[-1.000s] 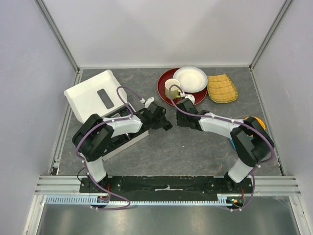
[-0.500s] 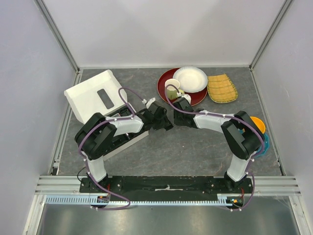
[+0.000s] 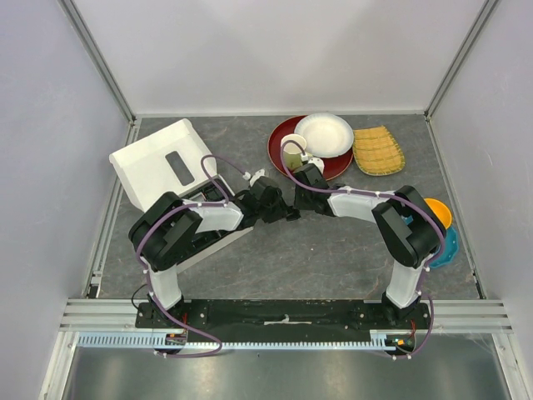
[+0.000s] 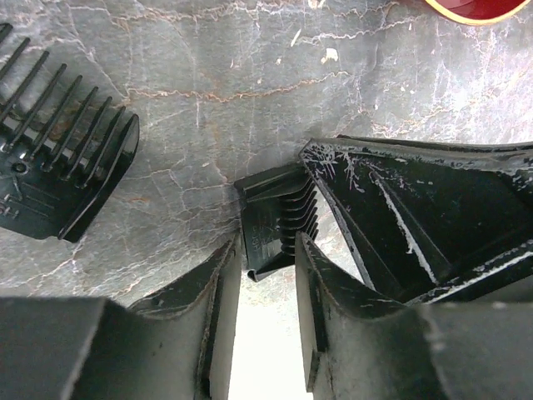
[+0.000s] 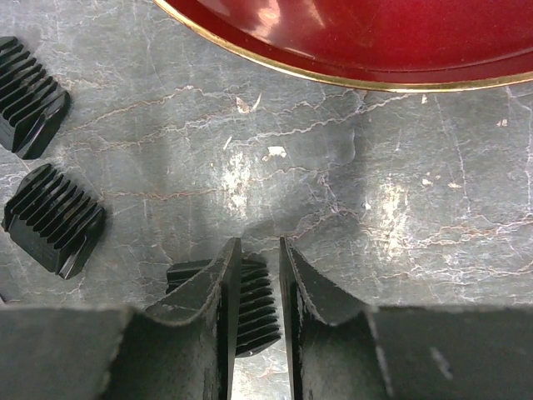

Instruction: Sort the hair-cutting tools

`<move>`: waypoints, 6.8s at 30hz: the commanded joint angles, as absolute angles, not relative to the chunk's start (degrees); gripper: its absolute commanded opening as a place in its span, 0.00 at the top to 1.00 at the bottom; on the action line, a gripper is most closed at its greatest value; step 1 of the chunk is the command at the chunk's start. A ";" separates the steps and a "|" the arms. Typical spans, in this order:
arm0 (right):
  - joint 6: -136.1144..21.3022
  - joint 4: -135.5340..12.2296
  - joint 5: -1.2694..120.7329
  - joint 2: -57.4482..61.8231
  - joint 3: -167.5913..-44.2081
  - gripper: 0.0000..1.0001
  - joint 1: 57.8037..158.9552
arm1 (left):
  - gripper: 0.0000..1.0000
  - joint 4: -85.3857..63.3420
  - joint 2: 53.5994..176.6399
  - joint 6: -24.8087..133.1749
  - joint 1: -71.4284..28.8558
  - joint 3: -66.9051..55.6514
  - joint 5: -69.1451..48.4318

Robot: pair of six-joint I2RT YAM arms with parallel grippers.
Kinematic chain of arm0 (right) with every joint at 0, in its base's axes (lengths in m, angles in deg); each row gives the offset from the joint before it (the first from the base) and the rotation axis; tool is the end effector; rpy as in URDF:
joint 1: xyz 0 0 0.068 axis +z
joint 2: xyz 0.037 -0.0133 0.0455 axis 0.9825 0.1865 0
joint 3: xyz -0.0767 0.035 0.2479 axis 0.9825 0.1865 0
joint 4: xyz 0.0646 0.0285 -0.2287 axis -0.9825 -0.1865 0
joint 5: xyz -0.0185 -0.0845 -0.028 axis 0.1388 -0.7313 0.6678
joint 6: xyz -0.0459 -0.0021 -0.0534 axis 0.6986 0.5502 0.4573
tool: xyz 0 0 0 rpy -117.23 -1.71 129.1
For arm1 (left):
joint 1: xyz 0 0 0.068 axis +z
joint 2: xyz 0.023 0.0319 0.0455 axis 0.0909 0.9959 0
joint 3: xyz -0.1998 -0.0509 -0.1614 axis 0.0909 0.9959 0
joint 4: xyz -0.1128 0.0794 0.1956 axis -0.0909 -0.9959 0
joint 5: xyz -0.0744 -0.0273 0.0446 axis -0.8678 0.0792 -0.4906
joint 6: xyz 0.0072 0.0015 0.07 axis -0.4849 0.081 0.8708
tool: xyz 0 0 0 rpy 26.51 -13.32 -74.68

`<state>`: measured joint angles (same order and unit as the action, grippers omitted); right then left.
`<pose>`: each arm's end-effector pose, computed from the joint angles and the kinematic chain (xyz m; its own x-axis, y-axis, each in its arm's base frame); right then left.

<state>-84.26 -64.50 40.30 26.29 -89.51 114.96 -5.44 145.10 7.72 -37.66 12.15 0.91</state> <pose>0.3058 0.2051 0.1411 -0.7699 0.1150 -0.6278 -0.0439 0.9718 0.2318 0.2722 -0.2487 0.1327 -0.8189 -0.3959 -0.4156 -0.0817 0.7970 -0.5984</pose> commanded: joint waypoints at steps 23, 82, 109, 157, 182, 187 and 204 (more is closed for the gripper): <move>-89.00 -64.92 43.48 23.68 -86.07 0.65 114.32 | 0.98 1.91 145.18 7.58 -38.03 13.81 -3.06; -102.89 -64.04 46.38 14.64 -76.84 0.53 112.30 | 0.98 7.82 141.59 5.10 -38.38 21.20 -7.81; -89.44 -76.35 47.78 -15.70 -65.69 0.04 108.26 | 0.98 -29.28 105.11 16.80 -11.05 24.44 -18.26; -89.00 -74.77 49.19 -12.62 -63.05 0.07 108.26 | 0.80 -29.38 118.37 21.37 -8.67 29.28 -16.43; -89.44 -73.80 50.16 -12.19 -63.22 0.07 108.34 | 0.58 -33.87 107.92 22.79 -8.85 25.67 -17.38; -88.39 -72.49 51.91 -9.82 -65.68 0.07 108.34 | 0.58 -30.53 106.43 21.91 -9.46 25.59 -20.11; -98.12 -77.05 21.42 19.69 -97.57 0.02 125.66 | 0.41 -37.29 96.59 26.03 -9.64 22.42 -14.84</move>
